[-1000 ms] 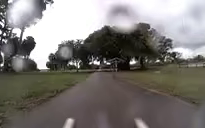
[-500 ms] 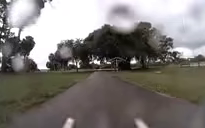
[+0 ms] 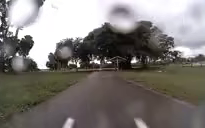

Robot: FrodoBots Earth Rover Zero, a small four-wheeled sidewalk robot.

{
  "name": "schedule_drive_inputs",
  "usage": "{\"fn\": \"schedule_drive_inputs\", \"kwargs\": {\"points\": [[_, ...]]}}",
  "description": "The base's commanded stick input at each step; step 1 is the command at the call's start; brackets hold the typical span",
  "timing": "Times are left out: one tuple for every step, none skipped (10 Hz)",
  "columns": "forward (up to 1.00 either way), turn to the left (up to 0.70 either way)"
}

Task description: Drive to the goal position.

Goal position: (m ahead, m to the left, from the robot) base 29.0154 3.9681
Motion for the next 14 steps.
{"fn": "schedule_drive_inputs", "kwargs": {"points": [[1.0,0.0],[1.0,0.0],[1.0,0.0],[1.0,0.0],[1.0,0.0],[1.0,0.0],[1.0,0.0],[1.0,0.0],[1.0,0.0],[1.0,0.0],[1.0,0.0],[1.0,0.0],[1.0,0.0],[1.0,0.0]]}}
